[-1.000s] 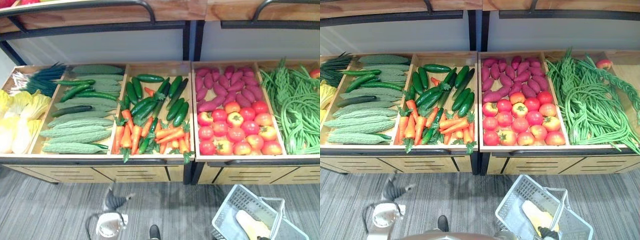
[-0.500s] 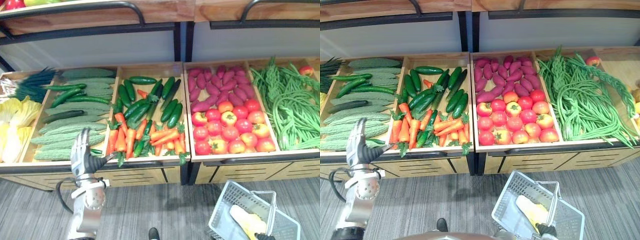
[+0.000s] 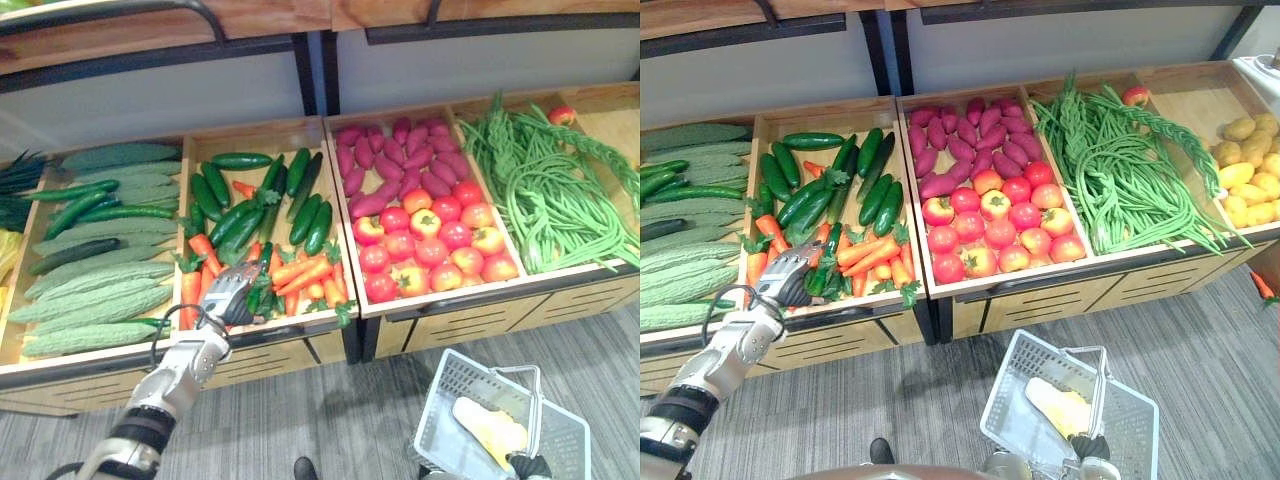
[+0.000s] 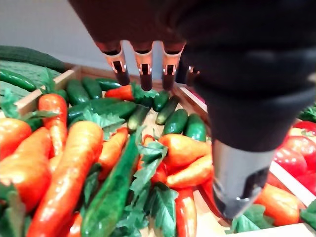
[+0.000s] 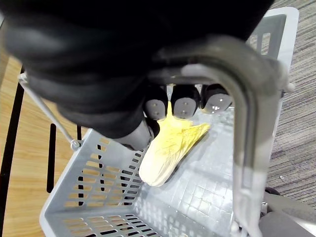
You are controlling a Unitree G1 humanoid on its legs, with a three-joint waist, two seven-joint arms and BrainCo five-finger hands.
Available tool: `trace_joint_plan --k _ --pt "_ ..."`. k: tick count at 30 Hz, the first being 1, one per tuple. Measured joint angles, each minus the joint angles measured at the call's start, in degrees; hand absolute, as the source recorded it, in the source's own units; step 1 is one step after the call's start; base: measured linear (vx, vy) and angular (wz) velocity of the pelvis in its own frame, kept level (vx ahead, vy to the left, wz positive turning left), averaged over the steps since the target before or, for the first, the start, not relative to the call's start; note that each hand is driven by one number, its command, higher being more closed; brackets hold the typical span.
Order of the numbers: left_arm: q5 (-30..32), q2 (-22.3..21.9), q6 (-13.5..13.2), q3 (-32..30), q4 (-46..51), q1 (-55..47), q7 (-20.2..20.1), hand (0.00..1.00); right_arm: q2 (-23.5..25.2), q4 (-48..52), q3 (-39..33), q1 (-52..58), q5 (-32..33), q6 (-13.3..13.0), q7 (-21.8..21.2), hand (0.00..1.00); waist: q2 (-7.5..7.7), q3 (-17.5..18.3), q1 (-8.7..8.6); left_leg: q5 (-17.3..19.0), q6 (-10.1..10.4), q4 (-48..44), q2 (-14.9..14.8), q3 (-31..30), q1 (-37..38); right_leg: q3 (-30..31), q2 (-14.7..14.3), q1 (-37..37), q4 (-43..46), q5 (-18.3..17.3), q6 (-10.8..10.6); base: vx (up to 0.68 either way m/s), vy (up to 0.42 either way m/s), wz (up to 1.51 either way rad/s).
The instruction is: Pick vegetable in the basket
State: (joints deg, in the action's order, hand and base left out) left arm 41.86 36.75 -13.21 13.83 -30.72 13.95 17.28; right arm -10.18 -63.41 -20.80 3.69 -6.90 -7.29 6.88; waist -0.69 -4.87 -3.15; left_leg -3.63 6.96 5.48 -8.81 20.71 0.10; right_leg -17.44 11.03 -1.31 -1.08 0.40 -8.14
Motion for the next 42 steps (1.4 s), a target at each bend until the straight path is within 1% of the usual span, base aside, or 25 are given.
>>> trace_joint_plan --k 2,9,14,17,19,22,25,29,30,32,35,38,42 --pt "0.00 -0.02 0.32 0.55 -2.03 1.76 0.00 0.00 -0.05 0.20 0.67 -0.05 0.00 -0.55 0.02 1.00 -0.10 -0.08 0.07 0.00 0.00 0.00 -0.02 0.81 0.01 1.10 -0.08 -0.61 -0.08 0.30 0.18 0.00 -0.014 -0.22" --pt "-0.13 -0.37 2.13 1.77 -4.04 5.22 -0.09 0.00 -0.05 1.24 0.89 -0.13 -0.01 -0.52 0.06 1.00 -0.20 -1.11 -0.09 0.09 0.12 0.01 0.04 2.09 -0.05 2.32 -0.06 -1.71 -0.11 0.93 0.31 -0.02 -0.009 -0.11" --pt "-0.21 -0.58 2.52 3.29 -4.93 8.33 -0.05 0.00 -0.05 2.39 0.36 -0.20 0.00 -0.49 0.10 1.00 -0.44 -2.50 -0.08 0.14 0.18 0.01 0.01 2.37 -0.93 3.18 -0.11 -3.18 -0.02 1.40 0.18 -0.03 -0.010 -0.06" --pt "-0.38 -0.60 2.78 3.74 -6.70 8.92 -0.04 0.00 -0.05 2.72 0.32 -0.53 0.01 -0.49 0.15 1.00 -0.60 -2.94 -0.09 0.16 0.21 0.01 0.02 3.70 -1.23 4.48 -0.20 -4.45 0.02 1.73 0.16 -0.01 -0.013 -0.21" --pt "-0.56 -0.75 2.99 3.75 -7.84 9.94 0.00 0.00 -0.05 3.05 0.20 -0.82 0.02 -0.50 0.18 1.00 -0.79 -3.77 -0.22 0.15 0.20 0.00 0.02 3.86 -1.57 4.81 -0.25 -5.04 0.04 1.85 0.18 0.00 -0.021 -0.11" --pt "-1.03 -0.76 3.90 3.70 -9.90 12.13 0.17 0.00 -0.05 3.06 -0.14 -2.38 0.02 -0.48 0.20 1.00 -0.90 -5.06 -1.18 0.14 0.20 -0.01 -0.04 4.11 -2.74 5.25 -0.39 -6.50 0.11 2.19 0.38 0.00 -0.017 -0.07" --pt "-1.25 -0.81 4.29 3.17 -10.80 13.48 0.36 0.00 -0.05 3.80 -0.13 -3.02 0.04 -0.47 0.21 1.00 -0.79 -6.42 -1.19 0.13 0.20 -0.02 -0.08 5.27 -3.06 6.34 -0.55 -7.54 0.17 2.40 0.54 0.02 -0.020 -0.17" --pt "-3.47 -0.91 5.73 0.51 -13.23 15.23 1.05 0.00 -0.06 4.53 0.10 -4.17 0.08 -0.55 0.29 1.00 -0.61 -8.80 -1.31 0.13 0.20 -0.02 -0.43 6.70 -3.56 7.82 -1.07 -9.16 0.23 2.78 1.07 0.01 -0.027 -0.21" --pt "-3.49 -0.91 6.02 0.06 -13.47 15.37 1.21 1.00 -0.07 4.68 0.21 -4.27 0.08 -0.60 0.34 1.00 -0.58 -8.90 -1.33 0.13 0.20 -0.03 -0.48 6.87 -3.96 8.03 -1.14 -9.69 0.28 2.86 1.14 -0.01 -0.033 -0.17" --pt "-3.55 -0.94 6.32 -0.85 -14.58 16.03 1.75 1.00 -0.13 4.97 0.49 -4.37 0.09 -0.95 0.45 1.00 -0.53 -9.48 -1.38 0.13 0.20 -0.03 -0.58 7.14 -4.66 8.37 -1.25 -10.67 0.31 3.06 1.16 0.00 -0.029 -0.08" --pt "-3.60 -1.02 6.53 -1.34 -15.10 17.31 3.81 1.00 -0.14 4.99 0.92 -4.37 0.13 -0.98 1.19 1.00 -0.42 -10.06 -1.42 0.14 0.21 -0.03 -0.65 7.13 -4.81 8.42 -1.26 -10.81 0.36 3.06 1.16 0.01 -0.020 0.00" --pt "-5.52 -1.33 6.79 -2.52 -15.11 18.39 4.10 1.00 -0.13 5.04 1.62 -4.49 0.14 -1.05 1.40 1.00 -0.13 -10.34 -1.31 0.21 0.31 -0.03 -0.66 7.32 -4.90 8.59 -1.21 -11.29 0.86 3.06 1.16 0.00 -0.005 -0.01" --pt "-5.74 -2.33 7.15 -3.40 -15.17 18.85 4.85 1.00 -0.14 5.12 1.98 -4.62 0.13 -1.50 1.49 1.00 0.02 -10.69 -1.35 0.45 0.44 -0.04 -0.66 7.44 -4.88 8.72 -1.16 -11.55 1.31 3.05 1.16 0.00 -0.002 -0.01"
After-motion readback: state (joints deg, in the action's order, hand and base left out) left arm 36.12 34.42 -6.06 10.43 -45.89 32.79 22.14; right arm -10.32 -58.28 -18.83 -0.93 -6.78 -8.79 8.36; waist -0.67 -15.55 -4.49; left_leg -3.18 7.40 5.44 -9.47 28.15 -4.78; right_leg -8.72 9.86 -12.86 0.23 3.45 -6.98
